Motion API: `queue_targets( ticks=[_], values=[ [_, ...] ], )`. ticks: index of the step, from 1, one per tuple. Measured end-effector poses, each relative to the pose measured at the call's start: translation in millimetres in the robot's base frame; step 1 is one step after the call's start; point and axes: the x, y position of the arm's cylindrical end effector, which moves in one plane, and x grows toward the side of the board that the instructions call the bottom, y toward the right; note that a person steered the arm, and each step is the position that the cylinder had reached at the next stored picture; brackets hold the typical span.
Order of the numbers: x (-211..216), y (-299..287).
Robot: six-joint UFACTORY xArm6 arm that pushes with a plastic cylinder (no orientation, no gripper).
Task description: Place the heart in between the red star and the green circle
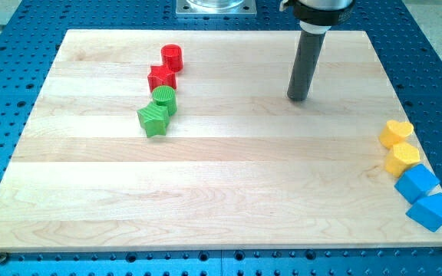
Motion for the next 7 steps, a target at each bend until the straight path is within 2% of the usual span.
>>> queue_targets(
  ticks=[2,3,4,5,6,7],
  values=[
    [1,-14],
    [8,5],
    [-8,63],
    [26,140],
    [44,189],
    [50,201]
  ],
)
